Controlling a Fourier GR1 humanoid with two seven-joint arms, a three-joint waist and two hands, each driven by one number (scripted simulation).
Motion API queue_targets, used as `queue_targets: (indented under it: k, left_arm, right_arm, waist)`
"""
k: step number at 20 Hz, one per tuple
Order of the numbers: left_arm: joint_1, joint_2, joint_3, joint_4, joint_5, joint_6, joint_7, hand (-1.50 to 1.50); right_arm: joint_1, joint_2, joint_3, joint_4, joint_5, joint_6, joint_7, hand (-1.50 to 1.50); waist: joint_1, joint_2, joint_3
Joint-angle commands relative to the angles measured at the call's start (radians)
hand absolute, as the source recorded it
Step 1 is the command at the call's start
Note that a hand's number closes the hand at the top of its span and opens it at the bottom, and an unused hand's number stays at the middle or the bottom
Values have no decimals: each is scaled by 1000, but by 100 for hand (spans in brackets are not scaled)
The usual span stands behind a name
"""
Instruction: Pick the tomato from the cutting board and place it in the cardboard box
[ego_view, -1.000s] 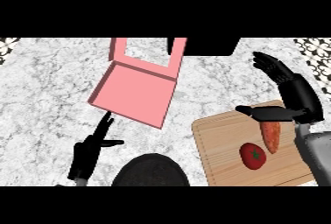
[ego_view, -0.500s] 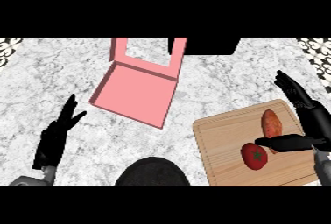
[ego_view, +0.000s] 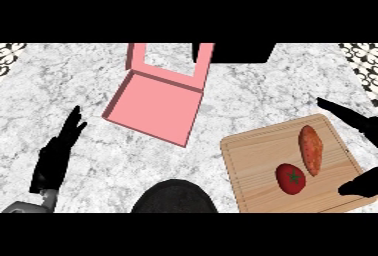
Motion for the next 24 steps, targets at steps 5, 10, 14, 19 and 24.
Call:
queue_targets:
  k: [5,10,14,19,24]
  left_arm:
    - [24,-14,12,-18,-35,8,2,0]
    - [-11,-53,26,-15,-65,-12,48,0]
    - [60,-21,72,-71,-45,-73,21,0]
    - [9,-75,95,-12,-84,-96,20,0]
    - [52,-121,109,-46,-131,-96,18,0]
  right_arm:
    - [-12,-70,105,-179,47,210,272,-150]
    - [0,25,102,-285,95,235,455,-150]
    - [49,114,143,-273,225,186,482,-150]
    - [81,172,139,-228,335,209,446,-150]
    - [87,231,117,-185,413,244,398,-150]
  waist:
    - [7,3,1]
    - [1,4,2]
    - [6,3,2]
    - [2,4,3]
    - [4,4,3]
